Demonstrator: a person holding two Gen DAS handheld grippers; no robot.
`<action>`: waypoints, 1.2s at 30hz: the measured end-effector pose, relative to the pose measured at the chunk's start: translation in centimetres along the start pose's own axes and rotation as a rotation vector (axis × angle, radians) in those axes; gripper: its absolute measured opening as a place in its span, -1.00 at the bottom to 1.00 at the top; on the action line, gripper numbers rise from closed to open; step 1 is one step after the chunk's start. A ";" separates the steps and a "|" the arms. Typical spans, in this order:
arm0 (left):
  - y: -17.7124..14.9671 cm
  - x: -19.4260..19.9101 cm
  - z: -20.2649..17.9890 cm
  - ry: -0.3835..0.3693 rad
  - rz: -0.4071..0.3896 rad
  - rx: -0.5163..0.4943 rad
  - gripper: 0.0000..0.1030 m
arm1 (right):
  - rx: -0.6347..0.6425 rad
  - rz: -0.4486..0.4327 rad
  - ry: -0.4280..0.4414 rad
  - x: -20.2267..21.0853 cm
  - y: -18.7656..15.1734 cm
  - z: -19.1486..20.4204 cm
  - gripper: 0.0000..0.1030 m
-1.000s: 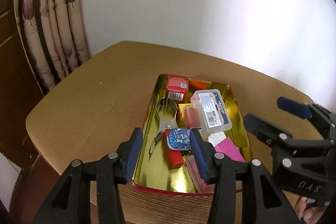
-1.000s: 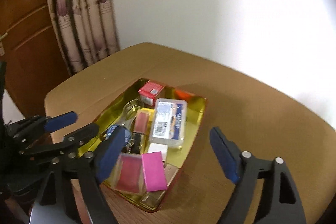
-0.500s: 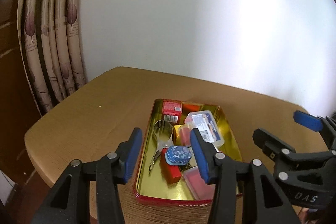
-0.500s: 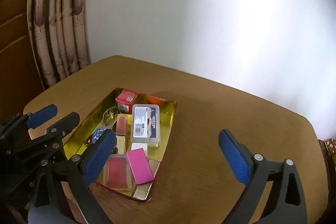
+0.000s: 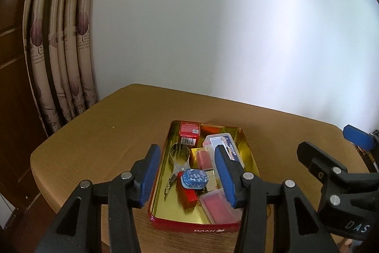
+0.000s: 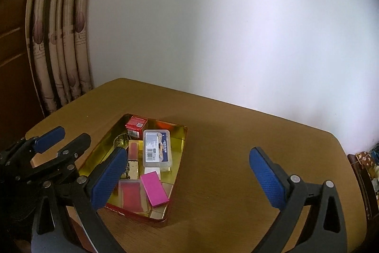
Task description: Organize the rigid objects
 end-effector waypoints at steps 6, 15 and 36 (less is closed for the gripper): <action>0.2 1.4 -0.8 -0.007 -0.024 -0.018 0.07 | -0.032 -0.037 -0.040 1.8 -0.2 -1.0 0.97; 0.2 2.8 -2.2 -0.002 -0.035 -0.074 0.09 | -0.119 -0.127 -0.062 4.7 -0.2 -3.2 0.99; -1.1 1.5 -2.8 0.018 0.020 -0.100 0.09 | -0.275 0.109 -0.099 -1.7 -4.2 -11.3 0.99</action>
Point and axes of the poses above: each gripper's, at about its wrist camera, not at the fingertips, and x roughly against the way its jaws point, z to its left, y to its top, the point moved 5 cm from there along -x, roughly the way its jaws point, and after that the axes turned 8 degrees about -y, right-handed, at the moved point
